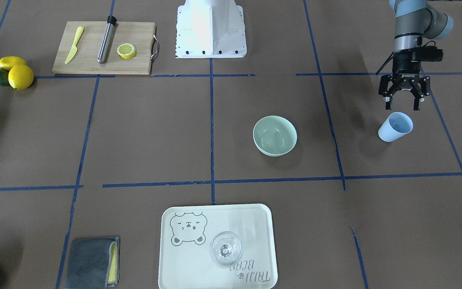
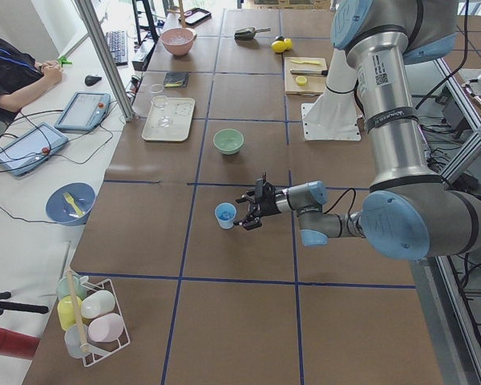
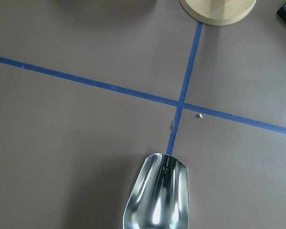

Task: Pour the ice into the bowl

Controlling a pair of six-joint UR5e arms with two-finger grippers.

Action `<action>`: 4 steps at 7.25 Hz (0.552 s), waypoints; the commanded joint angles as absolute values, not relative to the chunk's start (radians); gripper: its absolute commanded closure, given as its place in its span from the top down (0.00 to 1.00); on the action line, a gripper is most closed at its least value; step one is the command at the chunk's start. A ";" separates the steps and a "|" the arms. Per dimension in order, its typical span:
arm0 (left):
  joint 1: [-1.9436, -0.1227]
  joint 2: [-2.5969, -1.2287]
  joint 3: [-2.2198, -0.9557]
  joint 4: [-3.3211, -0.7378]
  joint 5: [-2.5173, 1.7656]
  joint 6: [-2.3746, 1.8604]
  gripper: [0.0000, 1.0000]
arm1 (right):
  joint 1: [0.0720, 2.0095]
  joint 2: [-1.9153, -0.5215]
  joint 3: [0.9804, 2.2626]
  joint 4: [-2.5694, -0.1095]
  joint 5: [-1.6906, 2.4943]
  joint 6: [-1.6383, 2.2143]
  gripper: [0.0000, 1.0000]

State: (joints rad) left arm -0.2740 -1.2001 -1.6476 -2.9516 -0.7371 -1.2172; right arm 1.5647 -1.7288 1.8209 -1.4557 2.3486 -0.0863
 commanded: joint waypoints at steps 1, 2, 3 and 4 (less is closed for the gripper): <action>-0.264 -1.242 -1.605 -2.947 -0.712 -1.218 1.00 | 1.565 -1.729 1.821 -1.456 2.350 -0.086 1.00; -0.264 -1.279 -1.556 -2.948 -0.668 -1.218 0.99 | 1.565 -1.729 1.821 -1.456 2.350 -0.086 1.00; -0.264 -1.326 -1.502 -2.948 -0.658 -1.218 0.99 | 1.565 -1.727 1.821 -1.456 2.349 -0.086 1.00; -0.265 -1.328 -1.500 -2.948 -0.658 -1.213 0.98 | 1.565 -1.727 1.821 -1.454 2.349 -0.087 1.00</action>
